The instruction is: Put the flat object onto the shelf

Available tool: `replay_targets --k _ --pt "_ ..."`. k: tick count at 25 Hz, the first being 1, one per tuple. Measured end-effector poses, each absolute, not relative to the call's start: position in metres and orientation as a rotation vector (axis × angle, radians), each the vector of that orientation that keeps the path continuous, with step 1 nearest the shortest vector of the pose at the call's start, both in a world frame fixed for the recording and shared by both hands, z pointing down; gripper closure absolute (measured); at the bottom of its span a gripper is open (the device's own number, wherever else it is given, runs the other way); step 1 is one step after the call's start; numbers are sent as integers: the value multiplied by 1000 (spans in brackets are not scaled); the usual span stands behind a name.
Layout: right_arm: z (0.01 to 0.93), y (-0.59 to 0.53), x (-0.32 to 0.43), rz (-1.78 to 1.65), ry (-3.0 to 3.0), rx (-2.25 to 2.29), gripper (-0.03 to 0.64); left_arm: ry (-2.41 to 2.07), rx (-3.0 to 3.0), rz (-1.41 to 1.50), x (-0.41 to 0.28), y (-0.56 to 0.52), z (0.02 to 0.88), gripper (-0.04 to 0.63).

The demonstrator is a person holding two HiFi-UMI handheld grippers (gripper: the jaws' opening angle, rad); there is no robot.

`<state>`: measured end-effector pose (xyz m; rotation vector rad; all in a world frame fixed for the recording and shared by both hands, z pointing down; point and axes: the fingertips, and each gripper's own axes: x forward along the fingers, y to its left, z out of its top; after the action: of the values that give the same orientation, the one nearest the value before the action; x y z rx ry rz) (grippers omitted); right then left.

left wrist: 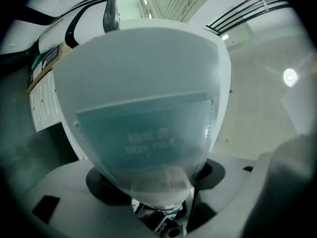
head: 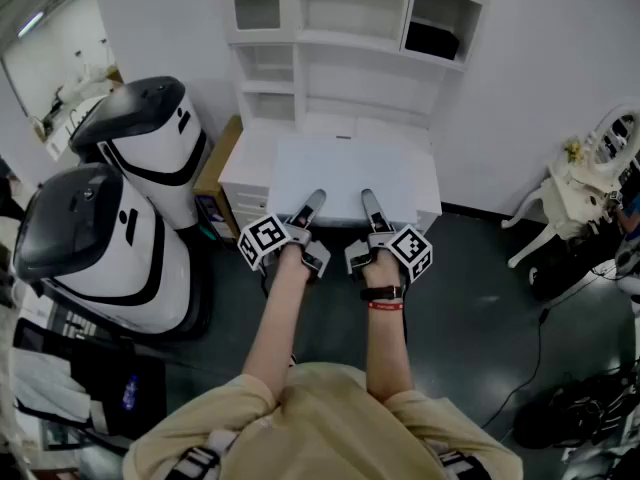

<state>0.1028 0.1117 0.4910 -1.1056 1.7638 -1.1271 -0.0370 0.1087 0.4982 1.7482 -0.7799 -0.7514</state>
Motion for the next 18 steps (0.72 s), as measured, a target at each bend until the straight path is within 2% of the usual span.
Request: replay_targets --k 18 --pt "527 105 128 -1200 1789 -1144 210 -847 1732 -692 -6 108 528 261"
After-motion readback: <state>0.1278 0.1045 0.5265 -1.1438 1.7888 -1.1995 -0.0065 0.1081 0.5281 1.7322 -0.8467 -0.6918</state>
